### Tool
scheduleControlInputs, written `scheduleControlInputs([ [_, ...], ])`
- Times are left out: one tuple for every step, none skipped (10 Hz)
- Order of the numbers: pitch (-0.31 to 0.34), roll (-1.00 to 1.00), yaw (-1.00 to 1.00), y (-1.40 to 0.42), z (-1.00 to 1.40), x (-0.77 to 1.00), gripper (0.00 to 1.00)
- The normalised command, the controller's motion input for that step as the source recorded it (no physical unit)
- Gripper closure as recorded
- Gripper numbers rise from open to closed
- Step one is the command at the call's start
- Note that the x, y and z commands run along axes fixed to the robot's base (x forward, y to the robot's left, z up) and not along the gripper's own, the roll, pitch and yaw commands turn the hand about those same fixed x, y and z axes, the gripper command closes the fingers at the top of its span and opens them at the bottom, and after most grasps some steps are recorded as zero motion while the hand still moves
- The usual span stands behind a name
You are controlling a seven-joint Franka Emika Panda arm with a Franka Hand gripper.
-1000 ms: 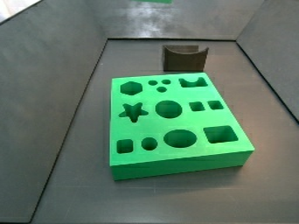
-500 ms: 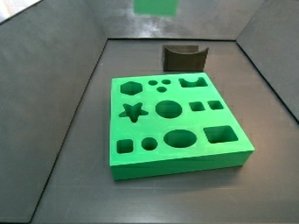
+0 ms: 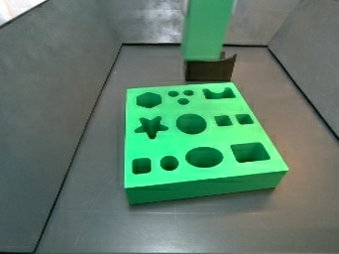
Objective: Pick up the arch object. Move up. Place the arch object on the fixture. Regrasp the arch object. Move to above the board. Insert the arch object.
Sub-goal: Insert the arch object.
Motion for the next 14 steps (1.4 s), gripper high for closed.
scheduleControlInputs([
  [-0.131,0.01,0.07,0.34,-0.79,0.57,1.00],
  [-0.114,0.05,0.11,0.31,-0.76,0.64,1.00],
  [-0.096,0.10,0.06,0.15,-0.81,0.65,1.00],
  [-0.066,0.05,0.00,0.01,-0.71,0.53,1.00],
  [-0.033,0.04,0.00,0.00,-0.60,0.54,1.00],
  [0.000,0.00,0.00,0.00,-0.35,0.47,1.00],
  [0.036,-0.01,0.00,0.03,-0.12,0.29,1.00],
  [0.000,-0.07,0.00,0.05,-0.03,0.09,1.00],
  [0.000,-0.04,0.00,0.08,-0.13,0.12,1.00],
  [0.000,-0.01,0.00,0.12,-0.17,-0.02,1.00],
  [-0.019,-0.05,0.00,0.00,-0.13,-0.07,1.00],
  [-0.004,-0.09,0.00,0.00,-0.20,0.00,1.00],
  [-0.036,-0.09,0.00,-0.09,-0.18,-0.02,1.00],
  [-0.059,-0.11,0.00,-0.10,-0.09,-0.11,1.00],
])
